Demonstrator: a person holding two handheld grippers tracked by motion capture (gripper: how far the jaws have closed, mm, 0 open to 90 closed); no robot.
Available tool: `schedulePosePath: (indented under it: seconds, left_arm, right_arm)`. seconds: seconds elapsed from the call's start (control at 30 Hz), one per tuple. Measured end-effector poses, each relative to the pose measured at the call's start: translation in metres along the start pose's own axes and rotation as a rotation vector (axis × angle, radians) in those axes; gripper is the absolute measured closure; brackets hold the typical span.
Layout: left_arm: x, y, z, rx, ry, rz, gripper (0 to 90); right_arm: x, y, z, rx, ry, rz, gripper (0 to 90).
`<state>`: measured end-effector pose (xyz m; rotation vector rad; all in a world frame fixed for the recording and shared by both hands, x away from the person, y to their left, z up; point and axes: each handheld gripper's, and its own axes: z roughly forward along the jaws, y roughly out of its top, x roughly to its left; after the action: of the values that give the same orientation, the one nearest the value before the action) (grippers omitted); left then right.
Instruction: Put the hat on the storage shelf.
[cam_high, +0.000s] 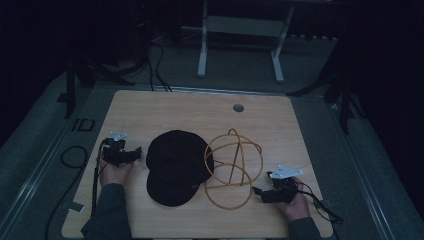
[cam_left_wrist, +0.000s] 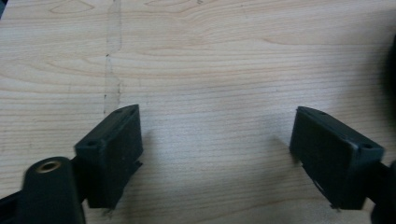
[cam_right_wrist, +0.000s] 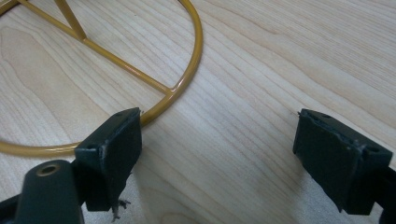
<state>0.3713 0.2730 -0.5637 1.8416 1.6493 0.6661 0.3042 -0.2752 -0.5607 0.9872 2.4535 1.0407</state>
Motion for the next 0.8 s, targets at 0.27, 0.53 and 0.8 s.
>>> schedulePosePath:
  seconds: [0.27,0.53,0.8]
  left_arm:
    - [0.004,0.003,-0.004,0.021,0.010,-0.016,35.7]
    - [0.006,0.006,-0.007,0.048,0.011,-0.018,47.4]
    - [0.004,0.011,-0.016,0.026,-0.009,-0.022,48.0]
  right_arm:
    - [0.000,0.000,0.000,0.000,0.000,0.000,15.1]
    - [0.000,0.000,0.000,0.000,0.000,0.000,15.1]
    - [0.000,0.000,0.000,0.000,0.000,0.000,15.1]
